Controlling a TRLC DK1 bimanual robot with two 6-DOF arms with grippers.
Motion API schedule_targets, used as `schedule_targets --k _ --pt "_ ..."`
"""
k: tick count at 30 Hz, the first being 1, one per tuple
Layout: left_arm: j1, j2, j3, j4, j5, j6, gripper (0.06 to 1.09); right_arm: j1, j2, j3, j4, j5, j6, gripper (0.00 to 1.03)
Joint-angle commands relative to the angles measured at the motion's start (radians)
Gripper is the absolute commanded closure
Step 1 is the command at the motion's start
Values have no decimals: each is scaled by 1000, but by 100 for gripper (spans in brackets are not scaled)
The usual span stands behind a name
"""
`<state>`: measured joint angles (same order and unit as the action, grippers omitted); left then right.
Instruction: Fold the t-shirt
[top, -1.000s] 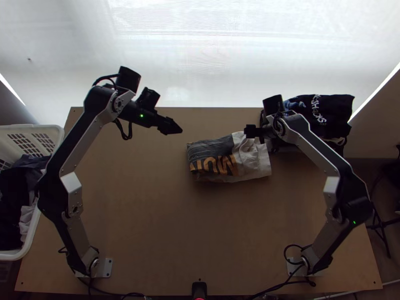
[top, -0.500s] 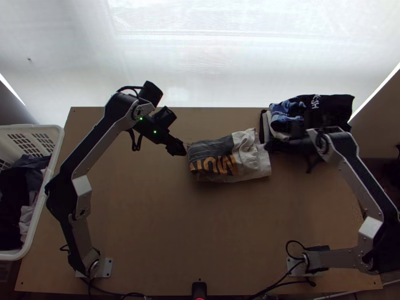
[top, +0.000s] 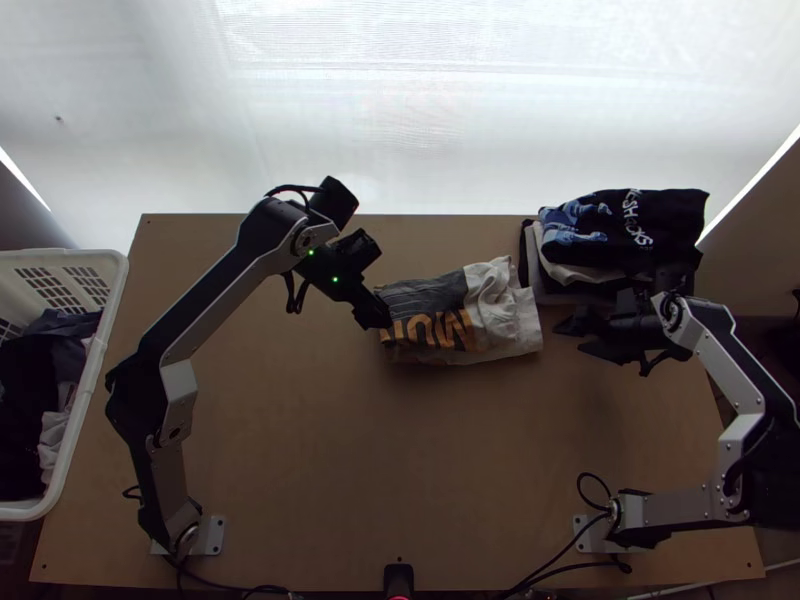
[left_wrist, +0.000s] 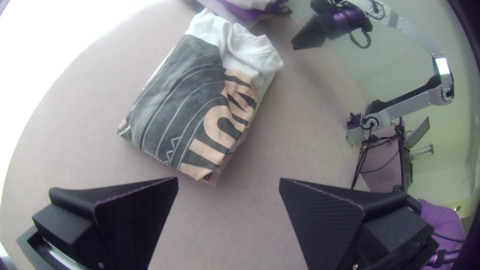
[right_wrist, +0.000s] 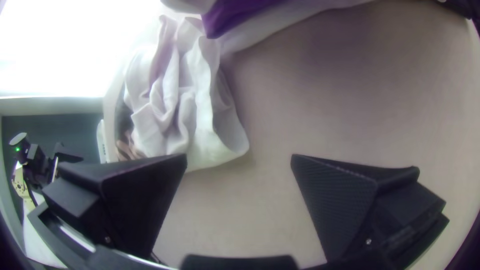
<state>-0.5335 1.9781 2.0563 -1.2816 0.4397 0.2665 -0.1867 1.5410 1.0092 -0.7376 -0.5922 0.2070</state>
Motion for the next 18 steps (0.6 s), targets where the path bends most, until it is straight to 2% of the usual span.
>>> schedule_targets --k 1,9,18 --pt "-5 -4 -1 -2 -2 5 10 49 84 -41 127 -50 28 6" --pt "13 -24 -25 -7 -2 14 10 99 208 46 216 -50 34 6" --pt "24 -28 -27 -5 -2 30 10 197 291 154 257 -47 91 6"
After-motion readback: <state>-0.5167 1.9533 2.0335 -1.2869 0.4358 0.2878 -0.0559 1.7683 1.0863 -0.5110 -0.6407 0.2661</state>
